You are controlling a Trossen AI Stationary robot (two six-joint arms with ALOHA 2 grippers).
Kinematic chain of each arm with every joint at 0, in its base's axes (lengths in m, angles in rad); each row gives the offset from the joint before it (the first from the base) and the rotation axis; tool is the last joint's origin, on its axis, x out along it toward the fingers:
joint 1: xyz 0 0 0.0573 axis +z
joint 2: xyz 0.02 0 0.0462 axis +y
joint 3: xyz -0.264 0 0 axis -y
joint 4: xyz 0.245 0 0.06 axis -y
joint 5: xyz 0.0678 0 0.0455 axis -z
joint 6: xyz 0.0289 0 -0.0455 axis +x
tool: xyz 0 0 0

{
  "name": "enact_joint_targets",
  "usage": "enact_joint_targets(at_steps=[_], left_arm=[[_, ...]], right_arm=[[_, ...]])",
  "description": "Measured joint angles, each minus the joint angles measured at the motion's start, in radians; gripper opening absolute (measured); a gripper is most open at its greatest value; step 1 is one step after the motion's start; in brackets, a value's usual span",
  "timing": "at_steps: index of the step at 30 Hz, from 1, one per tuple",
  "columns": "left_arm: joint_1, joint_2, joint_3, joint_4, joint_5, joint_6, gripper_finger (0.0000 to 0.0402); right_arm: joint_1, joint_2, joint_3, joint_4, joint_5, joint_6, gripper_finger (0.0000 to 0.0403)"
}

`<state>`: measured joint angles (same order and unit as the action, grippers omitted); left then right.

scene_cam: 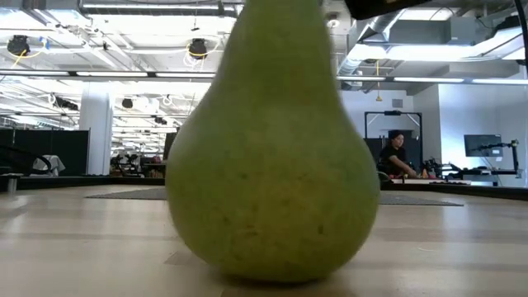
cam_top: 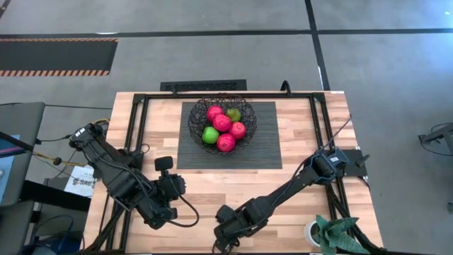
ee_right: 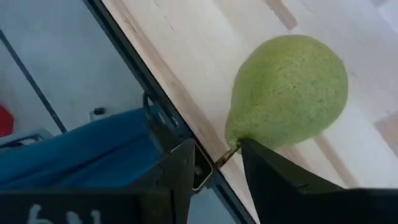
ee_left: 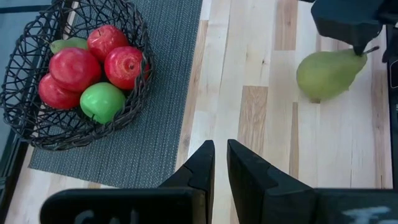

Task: Build produce basket
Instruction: Put the green pear into the black basket

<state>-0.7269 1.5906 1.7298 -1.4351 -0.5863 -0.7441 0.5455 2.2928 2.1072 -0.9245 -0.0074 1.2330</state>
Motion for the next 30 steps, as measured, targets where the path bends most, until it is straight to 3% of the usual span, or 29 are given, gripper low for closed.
enact_joint_targets(at_steps=[11,21,25,30], left_arm=[[0.0,0.0,0.0,-0.007,0.004,0.0,0.0031],[0.0,0.0,0.0,-0.011,0.004,0.019,0.0031],[0.0,0.0,0.0,-0.011,0.004,0.026,0.0031],[0.0,0.0,0.0,-0.011,-0.003,0.027,0.0031]], right_arm=[[-0.012,-0.009,-0.002,-0.05,0.006,-0.037,0.0124],[-0.012,-0.007,0.018,-0.076,0.013,-0.121,0.0012],[-0.025,0.0,0.095,-0.213,0.075,-0.179,0.0009],[-0.079,-0.034,0.249,-0.585,0.225,-0.251,0.0004]])
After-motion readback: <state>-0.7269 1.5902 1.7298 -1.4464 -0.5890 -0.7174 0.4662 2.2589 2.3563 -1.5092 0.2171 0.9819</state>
